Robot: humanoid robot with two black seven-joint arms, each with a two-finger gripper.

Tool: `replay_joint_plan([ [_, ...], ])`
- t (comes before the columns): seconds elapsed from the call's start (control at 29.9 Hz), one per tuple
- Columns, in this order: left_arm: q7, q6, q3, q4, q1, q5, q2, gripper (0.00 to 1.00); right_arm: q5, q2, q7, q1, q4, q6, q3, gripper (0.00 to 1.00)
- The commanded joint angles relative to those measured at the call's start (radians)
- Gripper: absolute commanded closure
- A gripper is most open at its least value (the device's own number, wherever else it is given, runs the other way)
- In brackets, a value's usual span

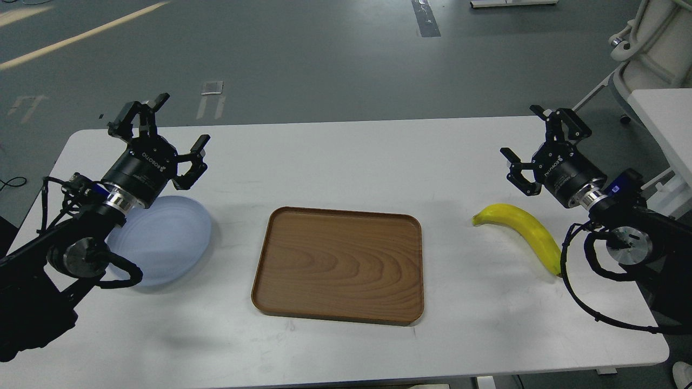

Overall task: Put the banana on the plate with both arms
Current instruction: 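Raise the left gripper and move it outward beside the blue plate, then lower the left gripper to the plate rim and grasp it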

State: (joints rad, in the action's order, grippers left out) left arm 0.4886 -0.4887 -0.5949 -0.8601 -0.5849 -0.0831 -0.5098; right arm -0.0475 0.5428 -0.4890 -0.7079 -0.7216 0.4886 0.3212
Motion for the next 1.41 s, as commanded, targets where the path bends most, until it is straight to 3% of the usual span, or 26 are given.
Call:
replay_joint_plan([
  [0.0,0.0,0.0,0.0,0.006,0.0,-0.001,0.001,0.0,0.001,-0.001,0.0,-0.001,0.001,0.0,-0.001,0.0],
  [0.5,0.0,0.0,0.029,0.089,-0.019,-0.047,-0.013,0.0,0.001,-0.004,0.0,-0.008,0.008,0.0,-0.002,0.0],
  [0.67,0.0,0.0,0.035,0.023,-0.062,-0.338,-0.068,0.0,0.001,-0.009,0.0,-0.012,0.008,0.0,-0.002,0.0],
  [0.8,0.0,0.0,0.033,-0.17,-0.142,-0.622,-0.252,0.0,0.001,0.0,0.0,-0.015,0.005,0.0,-0.002,0.0],
  [1.0,0.0,0.0,0.04,-0.264,-0.199,-1.138,-0.39,0.0,0.001,-0.007,0.0,-0.012,0.005,0.0,-0.002,0.0],
  [1.07,0.0,0.025,0.043,-0.263,-0.187,-1.242,-0.406,0.0,0.001,-0.01,0.0,-0.012,0.004,0.0,-0.002,0.0],
  [1.17,0.0,0.139,0.111,-0.228,-0.139,-1.46,-0.429,0.0,0.003,-0.02,0.0,-0.013,0.004,0.0,-0.002,0.0],
  [1.24,0.0,0.276,0.199,-0.159,-0.115,-1.527,-0.429,0.0,0.003,-0.021,0.0,-0.012,0.004,0.0,-0.002,0.0],
  [1.37,0.0,0.35,0.314,-0.036,-0.113,-1.521,-0.411,0.01,0.003,-0.021,0.0,-0.01,0.004,0.0,-0.002,0.0],
])
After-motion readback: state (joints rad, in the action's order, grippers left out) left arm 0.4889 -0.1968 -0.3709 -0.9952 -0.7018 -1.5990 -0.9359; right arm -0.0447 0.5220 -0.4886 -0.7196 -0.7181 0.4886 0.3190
